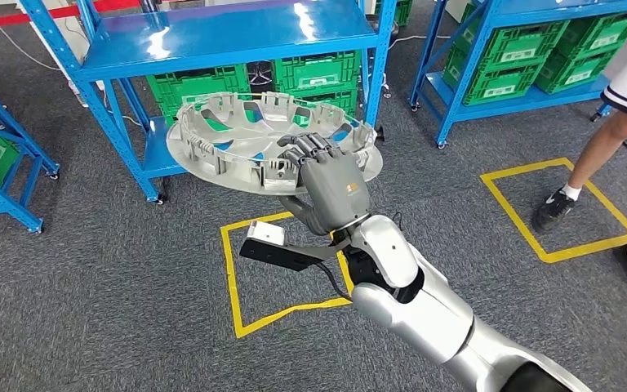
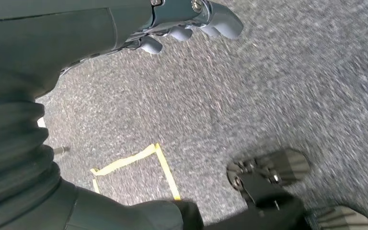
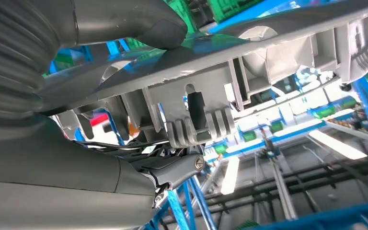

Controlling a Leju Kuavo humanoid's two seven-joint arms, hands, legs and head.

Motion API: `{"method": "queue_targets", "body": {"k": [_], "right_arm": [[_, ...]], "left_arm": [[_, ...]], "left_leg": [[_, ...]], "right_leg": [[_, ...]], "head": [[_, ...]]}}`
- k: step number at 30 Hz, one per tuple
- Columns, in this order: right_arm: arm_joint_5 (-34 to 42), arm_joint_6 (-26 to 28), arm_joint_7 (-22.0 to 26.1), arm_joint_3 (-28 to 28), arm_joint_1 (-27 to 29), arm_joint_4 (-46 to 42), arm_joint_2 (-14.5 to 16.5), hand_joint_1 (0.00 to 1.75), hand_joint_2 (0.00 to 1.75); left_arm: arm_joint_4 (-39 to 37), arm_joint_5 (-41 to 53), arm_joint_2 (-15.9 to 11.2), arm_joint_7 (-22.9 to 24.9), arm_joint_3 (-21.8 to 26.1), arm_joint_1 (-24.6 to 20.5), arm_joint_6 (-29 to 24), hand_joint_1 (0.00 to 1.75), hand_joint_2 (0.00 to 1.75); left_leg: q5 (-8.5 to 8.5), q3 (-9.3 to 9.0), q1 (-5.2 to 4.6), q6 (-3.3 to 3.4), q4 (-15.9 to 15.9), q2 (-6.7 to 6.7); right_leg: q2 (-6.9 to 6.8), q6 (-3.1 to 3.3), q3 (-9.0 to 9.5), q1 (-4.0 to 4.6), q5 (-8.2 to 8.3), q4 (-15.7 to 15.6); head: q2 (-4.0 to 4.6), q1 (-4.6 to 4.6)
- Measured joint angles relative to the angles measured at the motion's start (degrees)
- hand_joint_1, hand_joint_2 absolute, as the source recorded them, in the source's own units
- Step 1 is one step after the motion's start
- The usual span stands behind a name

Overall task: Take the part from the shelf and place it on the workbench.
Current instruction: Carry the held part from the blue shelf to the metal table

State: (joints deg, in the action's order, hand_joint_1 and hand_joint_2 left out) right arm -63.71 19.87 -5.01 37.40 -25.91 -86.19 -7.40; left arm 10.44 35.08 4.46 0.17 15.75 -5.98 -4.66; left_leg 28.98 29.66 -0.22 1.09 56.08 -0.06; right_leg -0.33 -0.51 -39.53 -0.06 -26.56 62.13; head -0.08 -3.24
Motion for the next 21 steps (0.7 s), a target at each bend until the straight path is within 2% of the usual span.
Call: {"method": "queue_targets", "body": {"k": [2,3,4,5,6,8,9,10,12,14,15,17,18,19,20,21], "right_arm": [[-0.4,0.0,0.4,0.0,0.1,-0.3,-0.2,1.75,1.75],[-0.6,-0.1,0.6,0.0,0.2,-0.3,-0.3,1.75,1.75],[-0.7,-0.1,0.8,0.1,0.2,-0.3,-0.3,1.75,1.75],[-0.9,-0.1,0.9,0.1,0.2,-0.3,-0.4,1.75,1.75],[-0.9,-0.2,0.9,0.2,0.2,-0.3,-0.4,1.75,1.75],[-1.0,-0.2,1.0,0.3,0.1,-0.3,-0.4,1.75,1.75],[-1.0,-0.2,1.1,0.3,0.0,-0.3,-0.4,1.75,1.75],[-1.0,-0.2,1.2,0.3,0.0,-0.3,-0.4,1.75,1.75],[-1.1,-0.3,1.3,0.4,-0.2,-0.4,-0.4,1.75,1.75],[-1.1,-0.3,1.5,0.4,-0.5,-0.4,-0.4,1.75,1.75],[-1.0,-0.4,1.6,0.4,-0.6,-0.4,-0.4,1.75,1.75],[-0.8,-0.8,1.8,0.4,-0.9,-0.4,-0.4,1.75,1.75],[-0.6,-1.0,1.9,0.5,-1.0,-0.4,-0.4,1.75,1.75],[-0.4,-1.2,1.9,0.5,-1.1,-0.4,-0.4,1.75,1.75],[-0.2,-1.3,1.9,0.6,-1.2,-0.4,-0.5,1.75,1.75],[-0.1,-1.3,1.8,0.6,-1.2,-0.4,-0.5,1.75,1.75]], "left_arm": [[0.0,0.1,-0.1,-0.1,0.1,-0.1,0.0,0.0,1.75],[0.0,0.1,0.0,-0.2,0.1,0.0,0.0,0.0,1.75],[0.0,0.1,0.0,-0.1,0.2,0.0,0.0,0.0,1.75],[0.0,0.1,0.0,-0.1,0.3,0.0,0.0,0.0,1.75],[-0.1,0.0,0.0,-0.1,0.3,0.1,-0.1,0.0,1.75],[-0.1,0.0,0.0,-0.2,0.4,0.0,-0.1,0.0,1.75],[-0.1,0.0,0.0,-0.2,0.4,-0.1,-0.2,0.0,1.75],[-0.1,0.0,0.0,-0.2,0.4,-0.1,-0.2,0.0,1.75],[-0.1,-0.1,0.0,-0.3,0.5,0.0,-0.2,0.0,1.75],[-0.1,-0.1,-0.1,-0.3,0.6,0.2,-0.2,0.0,1.75],[-0.1,-0.1,-0.1,-0.3,0.7,0.2,-0.2,0.0,1.75],[-0.1,0.0,-0.1,-0.3,0.8,0.1,-0.2,0.0,1.75],[-0.1,0.1,-0.1,-0.3,0.8,0.1,-0.2,0.0,1.75],[-0.1,0.3,-0.1,-0.4,0.8,0.1,-0.1,0.0,1.75],[-0.1,0.4,-0.1,-0.4,0.8,0.1,0.0,0.0,1.75],[-0.1,0.7,-0.1,-0.4,0.8,0.1,0.0,0.0,1.75]], "left_leg": [[-0.49,0.8,0.03,0.18,0.2,-0.26],[-0.66,1.21,0.08,0.12,0.4,-0.49],[-0.78,1.6,0.18,0.01,0.7,-0.79],[-0.85,1.98,0.31,-0.13,1.1,-1.16],[-0.87,2.33,0.48,-0.3,1.5,-1.6],[-0.74,3.16,0.69,-0.87,2.6,-2.53],[-0.73,3.61,0.7,-1.26,3.0,-2.96],[-0.81,4.02,0.71,-1.69,3.2,-3.4],[-1.19,4.5,0.83,-2.52,3.1,-4.18],[-0.52,5.23,0.88,-3.14,4.1,-3.51],[0.74,6.22,0.87,-3.4,6.1,-2.65],[4.29,9.36,0.89,-3.83,13.1,-0.91],[5.56,10.86,0.94,-3.98,16.5,-0.59],[5.88,11.59,0.95,-4.03,18.4,-0.45],[5.16,11.24,0.95,-3.99,18.1,-0.31],[3.57,9.76,0.93,-3.87,15.5,-0.05]], "right_leg": [[0.17,-0.54,-2.92,-0.23,-4.4,7.7],[0.18,-0.76,-4.01,-0.36,-5.83,11.1],[0.18,-0.95,-4.12,-0.48,-6.16,12.4],[0.23,-1.1,-3.06,-0.62,-5.49,11.5],[0.43,-1.25,-0.97,-0.81,-4.15,8.6],[2.21,-1.35,3.67,-1.26,-2.31,1.1],[2.87,-1.14,4.97,-1.36,-2.02,-1.2],[3.32,-0.79,5.41,-1.33,-2.15,-2.2],[2.4,0.19,5.23,-1.13,-1.9,-2.2],[1.34,1.07,5.28,-1.19,-1.47,-2.7],[0.74,1.44,5.29,-1.26,-1.28,-2.9],[-0.38,1.79,5.16,-1.15,-1.15,-2.9],[-0.98,1.84,5.08,-1.06,-1.12,-2.9],[-1.59,1.86,5.03,-0.99,-1.11,-2.9],[-2.19,1.86,5.01,-0.94,-1.1,-2.9],[-2.79,1.85,5.03,-0.91,-1.09,-2.8]], "head": [[0.01,-0.1],[0.01,-0.1],[0.0,-0.09],[-0.01,-0.1],[-0.01,-0.09],[-0.01,-0.11],[-0.01,-0.1],[-0.01,-0.1],[0.0,-0.07],[0.01,0.11],[0.01,0.23],[0.01,0.44],[0.01,0.44],[0.0,0.44],[-0.01,0.44],[0.0,0.44]]}}
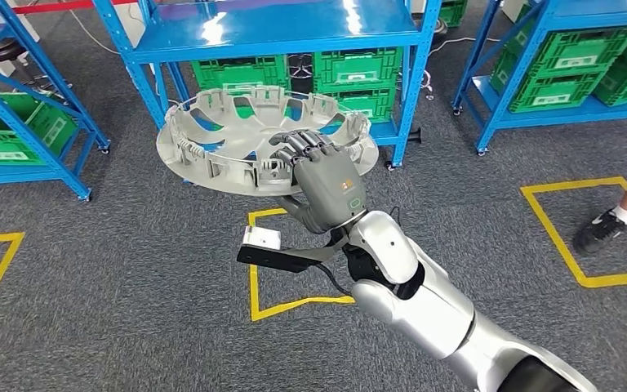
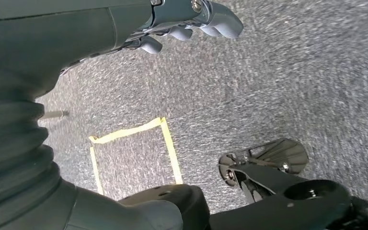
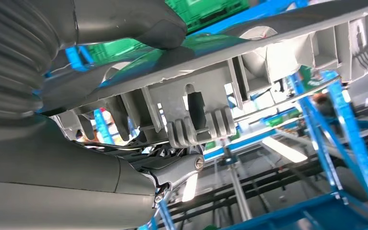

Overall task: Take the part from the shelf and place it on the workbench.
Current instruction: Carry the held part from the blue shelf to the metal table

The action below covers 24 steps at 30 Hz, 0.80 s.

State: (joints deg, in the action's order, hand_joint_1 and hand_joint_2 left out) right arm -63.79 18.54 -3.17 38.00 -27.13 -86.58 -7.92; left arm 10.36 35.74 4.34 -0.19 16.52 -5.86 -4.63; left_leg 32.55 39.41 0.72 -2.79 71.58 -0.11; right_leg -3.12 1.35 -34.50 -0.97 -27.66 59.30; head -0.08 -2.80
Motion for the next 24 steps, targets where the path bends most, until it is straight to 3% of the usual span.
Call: {"method": "queue_targets", "body": {"k": [1,3,5,7,9,11,12,13,14,16,18,20,21,22,24], "right_arm": [[0.1,0.0,-0.1,0.0,0.0,0.0,-0.1,1.75,1.75],[0.1,0.1,-0.2,0.0,-0.1,0.0,-0.2,1.75,1.75],[0.1,0.1,-0.2,0.1,-0.1,-0.1,-0.4,1.75,1.75],[0.1,0.1,-0.2,0.2,-0.1,-0.1,-0.4,1.75,1.75],[0.1,0.2,-0.2,0.2,-0.1,-0.2,-0.6,1.75,1.75],[0.1,0.2,-0.2,0.3,-0.2,-0.2,-0.9,1.75,1.75],[0.1,0.2,-0.2,0.3,-0.2,-0.2,-1.1,1.75,1.75],[0.2,0.1,-0.2,0.3,-0.2,-0.2,-1.2,1.75,1.75],[0.2,0.1,-0.2,0.3,-0.2,-0.2,-1.3,1.75,1.75],[0.2,0.1,-0.2,0.5,-0.3,-0.2,-1.3,1.75,1.75],[0.3,0.1,-0.1,0.7,-0.6,-0.1,-1.4,1.75,1.75],[0.3,0.1,-0.1,1.1,-1.0,-0.1,-1.4,1.75,1.75],[0.2,0.1,-0.1,1.2,-1.1,-0.1,-1.4,1.75,1.75],[0.2,0.1,-0.1,1.3,-1.3,-0.1,-1.3,1.75,1.75],[0.0,0.0,-0.2,1.6,-1.6,-0.1,-0.9,1.75,1.75]], "left_arm": [[0.0,0.2,0.0,0.0,0.0,0.0,0.1,0.0,1.75],[0.0,0.4,-0.1,0.1,0.0,-0.3,0.2,0.0,1.75],[0.0,0.5,0.0,0.2,0.0,-0.4,0.2,0.0,1.75],[0.0,0.6,0.0,0.2,0.0,-0.3,0.2,0.0,1.75],[0.0,0.6,-0.1,0.2,0.0,-0.3,0.2,0.0,1.75],[0.0,0.6,-0.1,0.2,0.0,-0.4,0.2,0.0,1.75],[0.0,0.5,0.0,0.1,0.0,-0.5,0.2,0.0,1.75],[0.0,0.5,0.0,0.1,0.0,-0.4,0.2,0.0,1.75],[0.0,0.5,0.0,0.2,0.1,-0.3,0.2,0.0,1.75],[0.0,0.4,0.0,0.1,0.1,-0.2,0.1,0.0,1.75],[0.0,0.3,0.0,0.0,0.1,-0.3,0.0,0.0,1.75],[0.0,0.1,0.0,-0.1,0.1,-0.2,0.0,0.0,1.75],[0.0,0.0,0.0,-0.1,0.2,-0.1,0.0,0.0,1.75],[0.0,-0.1,-0.1,-0.1,0.2,0.1,0.0,0.0,1.75],[0.0,-0.3,-0.2,0.0,0.2,0.3,0.0,0.0,1.75]], "left_leg": [[-1.85,-2.27,-0.05,0.2,-4.1,0.78],[-3.95,-5.75,-0.51,0.91,-10.9,2.6],[-4.22,-6.24,-0.92,1.72,-12.8,2.9],[-4.75,-5.96,-0.84,2.47,-12.9,1.78],[-5.38,-5.76,-0.64,3.32,-13.3,0.79],[-5.84,-5.31,-0.58,3.91,-13.3,-0.33],[-6.0,-5.04,-0.62,4.03,-13.2,-0.98],[-6.13,-4.78,-0.65,4.05,-13.1,-1.71],[-6.23,-4.55,-0.67,4.0,-12.9,-2.47],[-6.35,-4.26,-0.63,3.81,-12.5,-4.0],[-6.48,-3.8,-0.67,3.33,-12.1,-5.37],[-6.81,-3.25,-0.55,2.54,-12.1,-6.49],[-7.04,-3.04,-0.46,2.11,-12.3,-7.08],[-7.16,-2.86,-0.39,1.77,-12.3,-7.06],[-5.94,-1.79,-0.53,1.22,-10.4,-4.61]], "right_leg": [[-0.57,-0.05,0.05,0.04,0.01,0.0],[-1.53,-0.45,0.03,0.3,0.08,0.1],[-2.36,-1.03,-0.08,0.54,0.3,0.1],[-2.62,-1.69,-0.12,0.42,0.3,0.1],[-0.4,-2.27,-1.16,0.18,-1.71,2.7],[2.23,-2.51,-4.15,0.1,-5.69,9.6],[2.73,-2.53,-5.8,0.13,-7.31,13.3],[2.92,-2.5,-6.8,0.16,-7.94,15.7],[3.02,-2.42,-6.84,0.17,-7.55,16.1],[3.86,-2.15,-3.5,0.07,-4.23,10.2],[6.01,-1.86,0.22,-0.04,-2.0,3.1],[6.76,-1.54,1.16,0.13,-1.79,0.8],[6.11,-1.26,1.11,0.21,-1.55,0.6],[5.46,-0.89,1.15,0.19,-1.34,0.4],[4.1,-0.07,1.3,0.0,-0.92,-0.1]], "head": [[-0.01,0.0],[0.0,0.0],[0.0,-0.02],[0.0,-0.04],[0.0,-0.09],[0.01,-0.15],[0.01,-0.18],[0.01,-0.18],[0.01,-0.18],[0.01,-0.19],[0.01,-0.17],[0.01,-0.15],[0.01,-0.15],[0.01,-0.15],[0.0,0.15]]}}
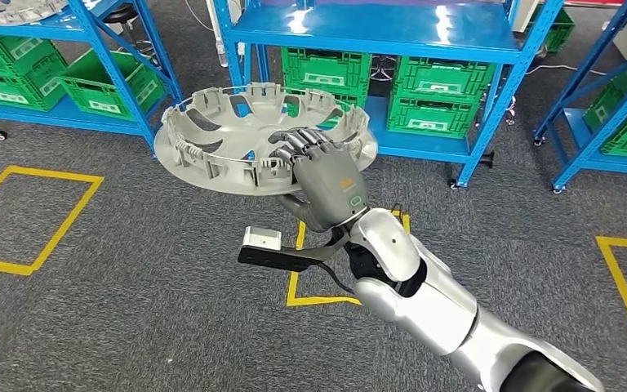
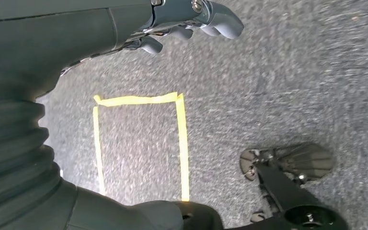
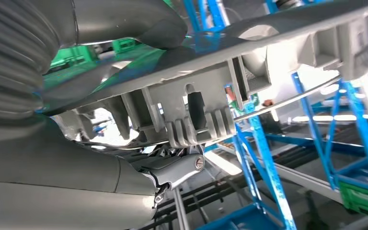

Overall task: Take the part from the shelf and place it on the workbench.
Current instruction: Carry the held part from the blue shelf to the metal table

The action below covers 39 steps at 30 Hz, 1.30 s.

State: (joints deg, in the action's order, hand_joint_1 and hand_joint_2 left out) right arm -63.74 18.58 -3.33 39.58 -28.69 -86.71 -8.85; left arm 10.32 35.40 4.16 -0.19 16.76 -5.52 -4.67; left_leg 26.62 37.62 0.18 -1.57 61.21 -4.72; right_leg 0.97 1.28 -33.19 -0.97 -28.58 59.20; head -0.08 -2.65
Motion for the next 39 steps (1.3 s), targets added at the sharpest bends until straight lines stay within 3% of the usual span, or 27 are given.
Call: {"method": "queue_targets", "body": {"k": [2,4,5,6,9,11,13,15,17,19,20,21,22,24,26,28,29,31,33,35,36,37,39], "right_arm": [[-0.3,-0.1,-0.1,0.3,-0.1,0.0,0.3,1.75,1.75],[-0.7,-0.2,-0.1,0.6,-0.1,0.0,0.6,1.75,1.75],[-0.9,-0.3,-0.1,0.8,-0.1,0.0,0.8,1.75,1.75],[-1.1,-0.4,-0.2,1.0,-0.1,0.0,1.0,1.75,1.75],[-1.6,-1.0,-0.8,1.4,-0.2,-0.2,1.5,1.75,1.75],[-1.9,-1.2,-1.0,1.6,-0.2,-0.5,1.6,1.75,1.75],[-2.3,-1.3,-1.2,1.8,-0.2,-0.7,1.7,1.75,1.75],[-2.8,-1.4,-1.5,2.0,-0.1,-1.1,1.8,1.75,1.75],[-3.5,-1.4,-1.8,2.0,0.3,-1.4,1.8,1.75,1.75],[-4.3,-1.6,-1.9,2.0,1.0,-1.4,1.8,1.75,1.75],[-4.7,-1.7,-2.0,2.0,1.4,-1.5,1.8,1.75,1.75],[-5.0,-1.8,-2.0,2.0,1.8,-1.6,1.8,1.75,1.75],[-5.2,-1.8,-2.1,2.0,2.1,-1.7,1.8,1.75,1.75],[-5.5,-1.9,-2.2,2.0,2.4,-2.1,1.8,1.75,1.75],[-5.8,-1.9,-2.2,2.0,2.6,-2.6,1.8,1.75,1.75],[-6.1,-2.0,-2.2,2.0,2.7,-3.0,1.9,1.75,1.75],[-6.2,-2.0,-2.3,2.0,2.7,-3.3,1.9,1.75,1.75],[-6.6,-2.1,-2.5,1.9,2.9,-3.8,2.0,1.75,1.75],[-7.0,-2.2,-2.7,1.6,3.4,-4.2,2.0,1.75,1.75],[-7.2,-2.3,-2.9,1.2,4.0,-4.5,2.0,1.75,1.75],[-7.2,-2.3,-2.9,1.1,4.3,-4.6,2.0,1.75,1.75],[-7.2,-2.3,-3.0,0.9,4.5,-4.7,2.0,1.75,1.75],[-7.2,-2.3,-3.0,0.7,4.6,-5.0,2.0,1.75,1.75]], "left_arm": [[0.0,-0.3,0.0,0.0,0.2,0.1,0.0,0.0,1.75],[0.0,-0.6,0.0,0.0,0.5,0.2,-0.1,0.0,1.75],[0.0,-0.7,0.0,-0.1,0.7,0.3,-0.1,0.0,1.75],[0.0,-0.9,0.0,-0.1,0.8,0.5,-0.1,0.0,1.75],[0.0,-1.0,-0.2,-0.4,1.2,0.7,-0.1,0.0,1.75],[0.0,-1.0,-0.2,-0.5,1.4,0.7,-0.1,0.0,1.75],[0.0,-1.0,-0.3,-0.4,1.4,0.9,-0.1,0.0,1.75],[0.0,-0.9,-0.3,-0.1,1.5,1.2,-0.2,0.0,1.75],[0.0,-0.9,-0.3,0.0,1.7,1.1,-0.2,0.0,1.75],[0.0,-0.8,-0.2,-0.1,1.7,1.0,-0.3,0.0,1.75],[0.0,-0.7,-0.1,-0.2,1.7,1.0,-0.3,0.0,1.75],[0.0,-0.6,-0.1,-0.2,1.7,1.1,-0.3,0.0,1.75],[0.0,-0.5,-0.1,-0.2,1.7,1.1,-0.3,0.0,1.75],[0.0,-0.3,0.0,-0.2,1.7,1.1,-0.3,0.0,1.75],[0.0,-0.2,0.1,-0.1,1.7,1.0,-0.3,0.0,1.75],[0.0,0.0,0.1,-0.1,1.7,1.2,-0.4,0.0,1.75],[0.0,0.1,0.2,0.0,1.7,1.3,-0.5,0.0,1.75],[0.0,0.2,0.2,0.1,1.7,1.3,-0.6,0.0,1.75],[0.0,0.6,0.3,0.2,1.7,1.1,-0.6,0.0,1.75],[0.0,1.1,0.4,0.4,1.7,0.9,-0.6,0.0,1.75],[0.0,1.2,0.4,0.5,1.7,0.8,-0.6,0.0,1.75],[0.0,1.3,0.4,0.6,1.7,0.8,-0.6,0.0,1.75],[0.0,1.3,0.4,0.7,1.7,0.7,-0.5,0.0,1.75]], "left_leg": [[3.48,2.82,0.0,-0.46,6.3,3.23],[6.15,5.71,0.27,-0.88,12.8,4.08],[6.13,6.0,0.39,-1.01,13.8,4.21],[5.08,5.1,0.48,-1.08,12.4,4.46],[0.77,-1.12,0.36,-0.72,1.0,7.12],[0.18,-2.6,0.02,0.06,-2.1,7.9],[-0.19,-2.44,-0.09,0.9,-2.2,6.61],[-0.58,-2.48,0.05,1.71,-2.6,5.45],[-0.85,-2.49,0.15,2.27,-2.8,4.28],[-0.94,-2.33,0.06,2.48,-2.7,2.82],[-0.96,-2.26,0.01,2.51,-2.6,2.02],[-0.97,-2.21,-0.02,2.5,-2.5,1.21],[-0.98,-2.17,-0.03,2.46,-2.4,0.4],[-1.0,-1.97,-0.08,2.18,-2.0,-1.05],[-1.19,-1.54,-0.06,1.52,-1.9,-2.22],[-1.58,-1.11,0.09,0.69,-2.2,-3.29],[-1.53,-0.88,0.07,0.4,-2.1,-2.91],[0.25,0.56,-0.09,-0.07,0.7,-0.1],[3.98,3.68,-0.02,-0.48,7.7,3.17],[6.14,6.15,0.26,-0.83,13.5,4.13],[5.72,5.92,0.39,-0.93,13.6,4.35],[4.34,4.42,0.48,-0.99,11.2,4.71],[1.28,-0.39,0.34,-0.86,3.0,7.03]], "right_leg": [[-1.45,0.43,0.02,0.02,0.13,-0.2],[-2.93,0.48,-0.07,0.09,0.11,-0.1],[-3.62,0.47,-0.09,0.09,0.08,-0.1],[-4.31,0.41,-0.07,0.09,0.03,-0.1],[-6.32,-0.15,0.13,0.27,-0.32,0.1],[-7.34,-0.76,0.23,0.56,-0.42,0.1],[-8.12,-1.47,0.36,0.52,-0.44,-0.1],[-6.21,-2.06,-0.08,0.19,-1.74,1.4],[-2.79,-2.27,-2.63,0.03,-5.05,7.3],[-1.36,-2.24,-6.25,0.15,-7.85,14.6],[-1.13,-2.14,-7.16,0.24,-7.87,16.2],[-0.99,-1.98,-6.93,0.29,-6.79,15.4],[-0.68,-1.77,-5.6,0.32,-4.91,12.5],[1.35,-1.33,-1.81,0.33,-1.56,4.7],[2.77,-1.0,-0.1,0.43,-0.52,0.9],[1.96,-0.53,-0.15,0.53,-0.27,0.5],[1.31,-0.16,-0.06,0.49,-0.05,0.2],[-0.17,0.58,0.17,0.29,0.32,-0.4],[-1.72,0.95,0.19,0.42,0.35,-0.5],[-3.38,1.0,0.14,0.5,0.27,-0.5],[-4.2,0.96,0.15,0.5,0.23,-0.4],[-4.92,0.86,0.19,0.49,0.16,-0.4],[-6.23,0.43,0.33,0.61,-0.12,-0.2]], "head": [[0.01,0.32],[0.01,0.34],[0.01,0.34],[0.01,0.35],[0.01,0.32],[0.0,0.23],[0.0,0.17],[0.0,0.11],[-0.01,0.0],[-0.01,-0.07],[0.0,-0.08],[-0.01,-0.08],[0.0,-0.08],[0.01,-0.07],[0.01,-0.09],[-0.01,-0.11],[0.0,-0.09],[0.0,0.2],[0.0,0.48],[0.01,0.51],[0.01,0.51],[0.01,0.51],[0.01,0.53]]}}
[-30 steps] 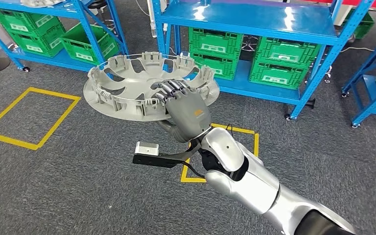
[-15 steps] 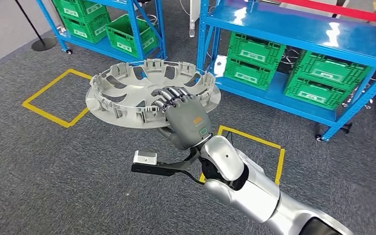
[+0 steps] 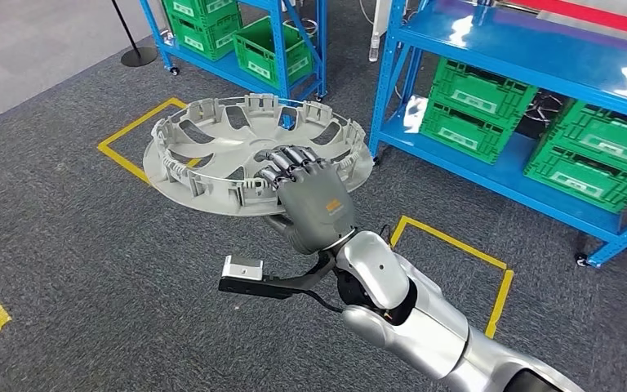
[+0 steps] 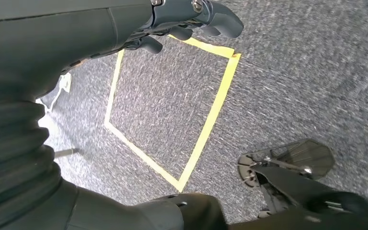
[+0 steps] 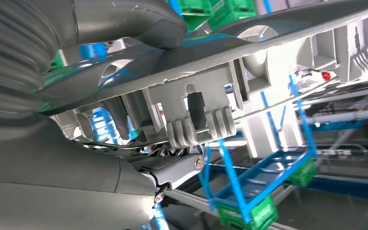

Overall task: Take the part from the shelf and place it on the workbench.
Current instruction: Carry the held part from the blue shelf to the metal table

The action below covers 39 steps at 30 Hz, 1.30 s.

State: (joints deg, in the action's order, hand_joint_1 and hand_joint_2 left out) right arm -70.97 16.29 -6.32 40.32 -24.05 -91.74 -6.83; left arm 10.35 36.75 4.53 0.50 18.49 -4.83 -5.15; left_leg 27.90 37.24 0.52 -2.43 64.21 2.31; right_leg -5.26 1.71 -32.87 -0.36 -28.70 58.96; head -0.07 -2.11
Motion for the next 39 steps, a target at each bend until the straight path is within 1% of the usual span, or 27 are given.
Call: {"method": "queue_targets", "body": {"k": [2,4,5,7,9,10,11,12,13,14,16,18,19,20,22,24,26,27,28,29,30,32,33,35,36,37,39], "right_arm": [[0.0,0.0,0.0,-0.2,0.0,-0.3,0.0,1.75,1.75],[0.0,-0.1,0.1,-0.4,-0.1,-0.4,-0.1,1.75,1.75],[0.0,-0.2,0.2,-0.4,-0.2,-0.4,-0.1,1.75,1.75],[0.1,-0.5,0.4,-0.5,-0.5,-0.4,-0.1,1.75,1.75],[0.2,-0.7,0.7,-0.5,-0.6,-0.3,-0.1,1.75,1.75],[0.2,-0.8,0.9,-0.4,-0.7,-0.2,-0.1,1.75,1.75],[0.2,-0.9,1.0,-0.4,-0.8,-0.1,-0.1,1.75,1.75],[0.3,-0.9,1.1,-0.3,-1.0,0.1,-0.1,1.75,1.75],[0.4,-1.0,1.2,-0.3,-1.3,0.2,-0.1,1.75,1.75],[0.5,-1.0,1.2,-0.2,-1.6,0.3,-0.1,1.75,1.75],[0.6,-1.1,1.3,-0.1,-2.1,0.5,0.0,1.75,1.75],[0.8,-1.1,1.4,0.0,-2.6,0.6,0.1,1.75,1.75],[0.9,-1.1,1.5,0.0,-2.8,0.7,0.2,1.75,1.75],[1.0,-1.1,1.6,0.1,-3.0,0.8,0.3,1.75,1.75],[1.2,-1.0,1.9,0.2,-3.3,1.0,0.7,1.75,1.75],[1.3,-1.0,2.0,0.3,-3.4,1.1,0.9,1.75,1.75],[1.4,-0.9,2.2,0.4,-3.5,1.5,0.9,1.75,1.75],[1.4,-0.9,2.2,0.4,-3.5,1.6,1.0,1.75,1.75],[1.5,-0.9,2.2,0.5,-3.5,1.7,1.0,1.75,1.75],[1.5,-0.9,2.2,0.5,-3.5,1.8,1.0,1.75,1.75],[1.5,-0.9,2.2,0.6,-3.5,1.8,1.1,1.75,1.75],[1.5,-0.9,2.2,0.7,-3.8,2.0,1.2,1.75,1.75],[1.5,-0.8,2.2,0.8,-4.0,2.0,1.3,1.75,1.75],[1.6,-0.8,2.2,1.1,-4.5,2.2,1.6,1.75,1.75],[1.6,-0.8,2.2,1.2,-4.7,2.3,1.7,1.75,1.75],[1.7,-0.8,2.2,1.3,-5.0,2.3,1.8,1.75,1.75],[1.8,-0.8,2.2,1.4,-5.2,2.5,1.9,1.75,1.75]], "left_arm": [[0.0,0.1,0.0,0.0,0.0,-0.3,0.3,0.0,1.75],[0.0,0.2,0.0,-0.1,0.0,-0.5,0.6,0.0,1.75],[0.1,0.2,-0.1,-0.2,0.0,-0.5,0.7,0.0,1.75],[0.1,0.1,-0.1,-0.2,0.0,-0.6,0.9,0.0,1.75],[0.1,0.0,-0.1,-0.2,0.0,-0.8,0.9,0.0,1.75],[0.1,-0.1,-0.1,-0.3,0.0,-0.9,0.9,0.0,1.75],[0.1,-0.2,-0.1,-0.3,0.0,-0.9,0.9,0.0,1.75],[0.1,-0.3,-0.1,-0.4,0.0,-0.8,0.9,0.0,1.75],[0.1,-0.5,-0.1,-0.5,0.0,-0.7,0.9,0.0,1.75],[0.1,-0.5,-0.1,-0.5,0.1,-0.6,0.9,0.0,1.75],[0.1,-0.6,-0.1,-0.7,0.1,-0.5,0.9,0.0,1.75],[0.1,-0.6,-0.1,-0.8,0.3,-0.3,0.8,0.0,1.75],[0.1,-0.7,-0.1,-0.8,0.4,-0.1,0.8,0.0,1.75],[0.1,-0.7,-0.1,-0.9,0.5,0.1,0.8,0.0,1.75],[0.1,-0.7,-0.2,-1.0,0.6,0.4,0.7,0.0,1.75],[0.1,-0.8,-0.2,-1.0,0.6,0.4,0.6,0.0,1.75],[0.1,-0.8,-0.2,-1.0,0.7,0.3,0.6,0.0,1.75],[0.1,-0.9,-0.2,-1.0,0.8,0.3,0.5,0.0,1.75],[0.1,-0.9,-0.2,-1.0,0.9,0.4,0.5,0.0,1.75],[0.1,-0.9,-0.2,-1.0,0.9,0.4,0.5,0.0,1.75],[0.1,-0.9,-0.2,-1.0,1.0,0.4,0.5,0.0,1.75],[0.1,-0.8,-0.2,-1.0,1.0,0.3,0.5,0.0,1.75],[0.1,-0.7,-0.2,-1.0,1.0,0.2,0.5,0.0,1.75],[0.2,-0.5,-0.2,-0.9,1.0,0.2,0.5,0.0,1.75],[0.2,-0.4,-0.3,-0.8,1.0,0.2,0.5,0.0,1.75],[0.2,-0.3,-0.3,-0.7,1.0,0.2,0.5,0.0,1.75],[0.2,-0.2,-0.4,-0.7,1.0,0.0,0.5,0.0,1.75]], "left_leg": [[-1.17,-2.56,-0.31,0.66,-4.8,1.53],[-1.25,-2.43,-0.52,1.48,-5.2,0.48],[-1.37,-2.41,-0.51,1.82,-5.3,-0.22],[-1.69,-2.49,-0.32,2.54,-5.6,-1.53],[-1.87,-2.43,-0.23,2.99,-5.7,-2.87],[-1.9,-2.36,-0.28,3.09,-5.7,-3.64],[-1.9,-2.31,-0.32,3.13,-5.6,-4.49],[-1.91,-2.27,-0.36,3.14,-5.5,-5.39],[-1.9,-2.27,-0.36,3.12,-5.3,-6.29],[-1.89,-2.27,-0.35,3.08,-5.2,-7.18],[-1.92,-2.03,-0.36,2.65,-5.0,-8.83],[-2.14,-1.61,-0.23,1.84,-5.1,-10.14],[-2.32,-1.44,-0.14,1.38,-5.2,-10.75],[-2.4,-1.29,-0.07,1.05,-5.3,-10.8],[-1.35,-0.33,-0.26,0.58,-3.6,-8.23],[1.77,2.53,-0.32,0.23,2.3,-4.42],[4.47,5.89,-0.06,-0.18,9.2,-3.14],[4.49,6.44,0.05,-0.32,10.5,-2.96],[3.44,5.77,0.12,-0.42,9.3,-2.71],[1.62,3.91,0.15,-0.44,5.9,-2.08],[-0.01,1.67,0.11,-0.38,1.7,-0.76],[-1.84,-1.52,-0.18,0.26,-4.3,1.12],[-1.85,-1.89,-0.36,0.68,-5.1,1.32],[-2.02,-1.84,-0.56,1.5,-5.2,-0.02],[-2.15,-1.89,-0.51,1.87,-5.4,-0.64],[-2.32,-1.99,-0.38,2.23,-5.6,-1.26],[-2.56,-2.05,-0.09,2.75,-5.8,-2.61]], "right_leg": [[-1.06,-0.6,0.08,0.28,-0.29,0.2],[-2.12,-1.23,0.25,0.34,-0.37,0.1],[-1.87,-1.62,0.35,0.2,-0.55,0.2],[0.93,-2.22,-0.52,-0.18,-2.3,2.7],[4.2,-2.42,-3.76,-0.34,-5.79,9.5],[4.74,-2.41,-5.75,-0.3,-7.27,13.3],[4.94,-2.35,-7.22,-0.26,-7.84,16.0],[5.03,-2.23,-7.75,-0.23,-7.28,16.6],[5.2,-2.07,-7.14,-0.24,-5.68,14.9],[5.77,-1.89,-5.57,-0.3,-3.43,11.3],[8.07,-1.59,-2.27,-0.43,-0.45,4.0],[9.08,-1.38,-1.13,-0.33,0.09,1.1],[8.44,-1.19,-1.12,-0.25,0.27,0.9],[7.82,-0.84,-1.02,-0.27,0.45,0.7],[6.45,0.0,-0.71,-0.39,0.78,0.1],[4.93,0.56,-0.54,-0.26,0.82,-0.2],[3.25,0.76,-0.52,-0.05,0.71,-0.2],[2.4,0.79,-0.5,0.0,0.63,-0.1],[1.58,0.74,-0.45,0.03,0.53,-0.1],[0.82,0.63,-0.38,0.04,0.4,0.0],[0.13,0.46,-0.31,0.08,0.22,0.1],[-0.97,-0.08,-0.22,0.37,-0.17,0.4],[-1.45,-0.37,-0.17,0.51,-0.28,0.5],[-2.36,-1.01,0.05,0.49,-0.45,0.4],[-1.81,-1.39,0.12,0.31,-0.74,0.7],[-0.41,-1.71,-0.2,0.13,-1.57,1.8],[3.37,-2.14,-2.63,-0.12,-4.73,7.5]], "head": [[-0.01,-0.09],[-0.01,-0.19],[0.0,-0.22],[0.0,-0.34],[-0.01,-0.56],[-0.01,-0.64],[-0.01,-0.66],[-0.01,-0.66],[0.0,-0.67],[0.0,-0.67],[-0.01,-0.67],[-0.01,-0.69],[-0.01,-0.72],[-0.01,-0.71],[-0.01,-0.52],[-0.01,-0.32],[0.0,-0.29],[0.0,-0.29],[-0.01,-0.29],[-0.01,-0.29],[-0.01,-0.29],[0.0,-0.37],[0.0,-0.44],[0.0,-0.55],[0.0,-0.56],[0.0,-0.6],[0.0,-0.77]]}}
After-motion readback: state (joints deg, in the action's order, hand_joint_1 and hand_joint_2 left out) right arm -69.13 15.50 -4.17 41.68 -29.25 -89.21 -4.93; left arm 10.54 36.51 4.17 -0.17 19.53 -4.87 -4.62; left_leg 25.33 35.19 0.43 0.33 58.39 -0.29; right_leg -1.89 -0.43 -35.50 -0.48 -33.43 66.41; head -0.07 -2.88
